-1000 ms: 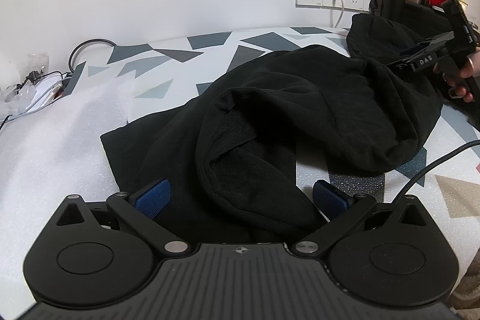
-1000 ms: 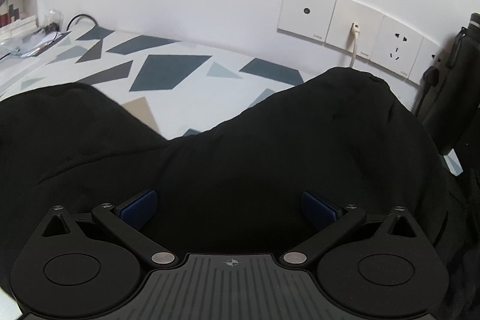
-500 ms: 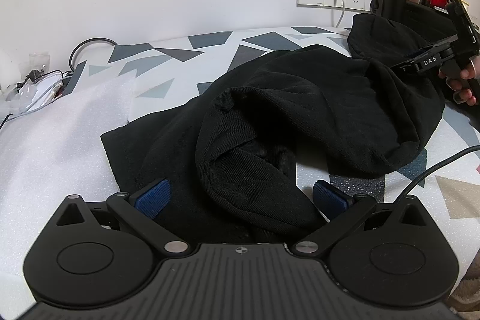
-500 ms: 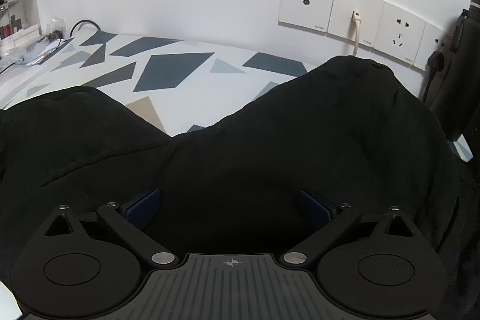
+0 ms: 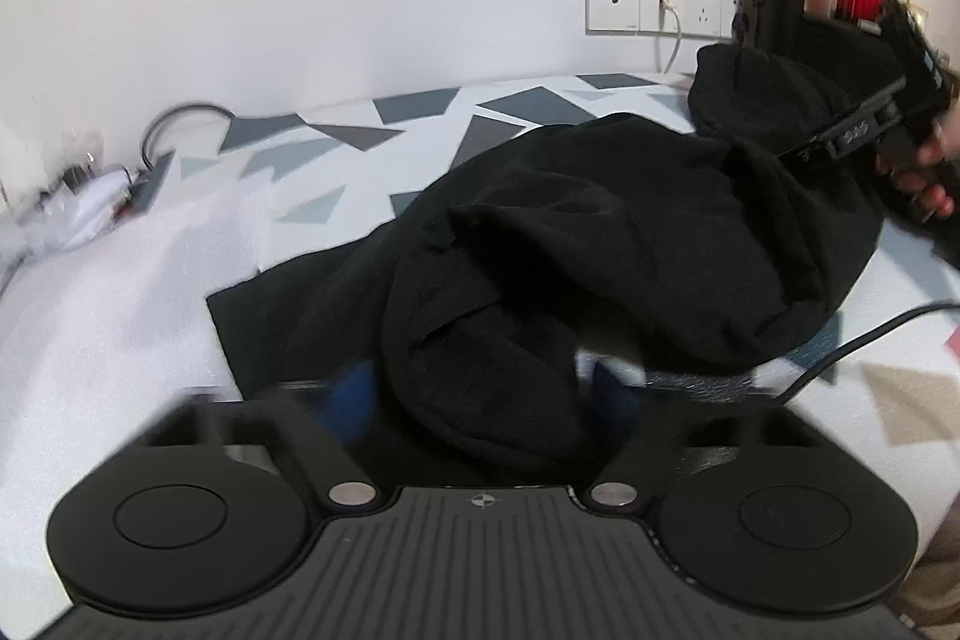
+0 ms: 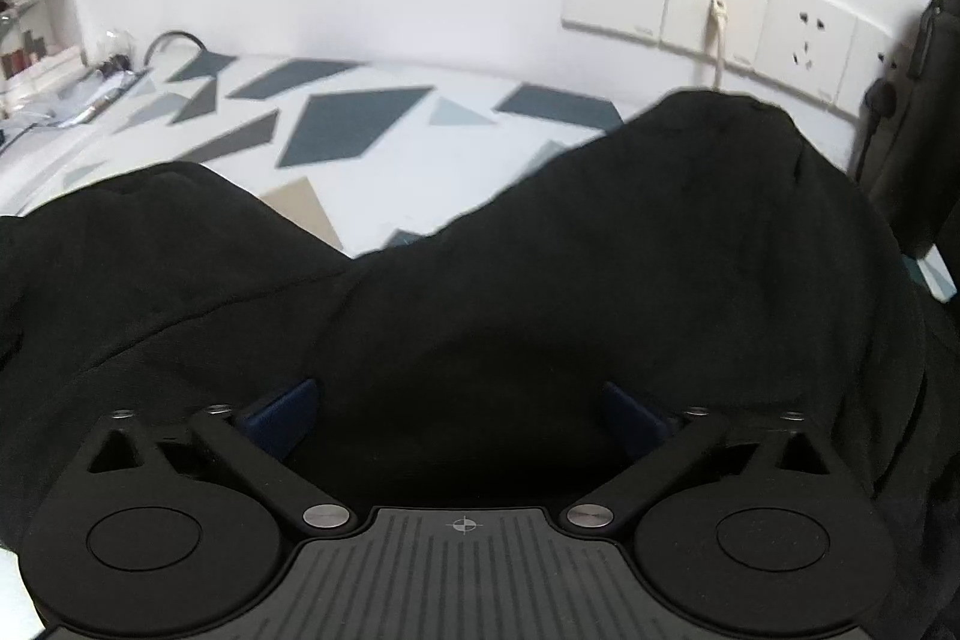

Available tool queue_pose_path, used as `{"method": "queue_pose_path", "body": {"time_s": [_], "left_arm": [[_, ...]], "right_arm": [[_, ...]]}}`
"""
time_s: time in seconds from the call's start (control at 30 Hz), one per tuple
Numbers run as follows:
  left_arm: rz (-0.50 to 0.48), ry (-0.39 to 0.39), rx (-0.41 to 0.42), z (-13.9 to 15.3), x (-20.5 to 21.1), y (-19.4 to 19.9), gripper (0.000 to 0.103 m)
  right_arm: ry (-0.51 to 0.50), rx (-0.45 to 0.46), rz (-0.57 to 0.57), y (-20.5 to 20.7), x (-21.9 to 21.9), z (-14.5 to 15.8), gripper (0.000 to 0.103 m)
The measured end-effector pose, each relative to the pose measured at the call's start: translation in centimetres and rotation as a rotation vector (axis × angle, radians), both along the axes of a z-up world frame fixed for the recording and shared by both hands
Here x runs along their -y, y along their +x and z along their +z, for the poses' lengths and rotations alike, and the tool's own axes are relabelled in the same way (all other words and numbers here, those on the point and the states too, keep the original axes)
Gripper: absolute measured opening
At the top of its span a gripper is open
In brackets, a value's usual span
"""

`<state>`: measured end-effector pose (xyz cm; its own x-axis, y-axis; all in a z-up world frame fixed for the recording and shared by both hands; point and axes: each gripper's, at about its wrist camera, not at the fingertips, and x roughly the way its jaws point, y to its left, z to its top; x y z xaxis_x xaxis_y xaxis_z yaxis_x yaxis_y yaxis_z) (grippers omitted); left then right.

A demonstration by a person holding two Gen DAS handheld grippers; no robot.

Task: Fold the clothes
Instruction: 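Close both grippers on the black jacket fabric and lift it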

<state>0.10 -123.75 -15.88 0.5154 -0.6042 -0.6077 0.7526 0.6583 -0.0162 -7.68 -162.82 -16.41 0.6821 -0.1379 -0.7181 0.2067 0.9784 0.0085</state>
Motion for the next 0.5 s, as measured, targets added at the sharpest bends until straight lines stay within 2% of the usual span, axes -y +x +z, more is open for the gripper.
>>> {"method": "queue_pose_path", "body": {"time_s": [0.03, 0.07, 0.1, 0.17, 0.2, 0.3, 0.5], "left_arm": [[0.001, -0.017, -0.003, 0.1, -0.1, 0.0, 0.033], [0.0, -0.02, -0.001, 0.2, 0.0, -0.1, 0.028], [-0.001, -0.022, 0.001, 0.3, 0.0, -0.1, 0.027], [0.003, -0.032, 0.007, 0.6, 0.0, -0.2, 0.022], [0.015, -0.041, 0.019, 1.0, -0.1, -0.3, 0.021], [0.05, -0.083, 0.077, 2.5, -0.8, -0.5, 0.018], [0.153, -0.223, 0.207, 6.8, -3.6, -1.1, 0.015]], "right_arm": [[-0.014, 0.013, -0.004, -0.2, -0.2, 0.2, 0.075], [-0.029, 0.026, -0.008, -0.3, -0.4, 0.4, 0.053], [-0.045, 0.033, -0.008, -0.4, -0.6, 0.7, 0.037], [-0.058, 0.051, 0.011, -0.7, -0.8, 1.2, 0.015], [-0.069, 0.061, 0.006, -0.9, -0.8, 1.5, 0.011], [-0.043, 0.14, -0.033, -2.0, 0.0, 2.9, 0.009], [0.049, 0.401, -0.159, -6.2, 2.6, 7.4, 0.008]]}}
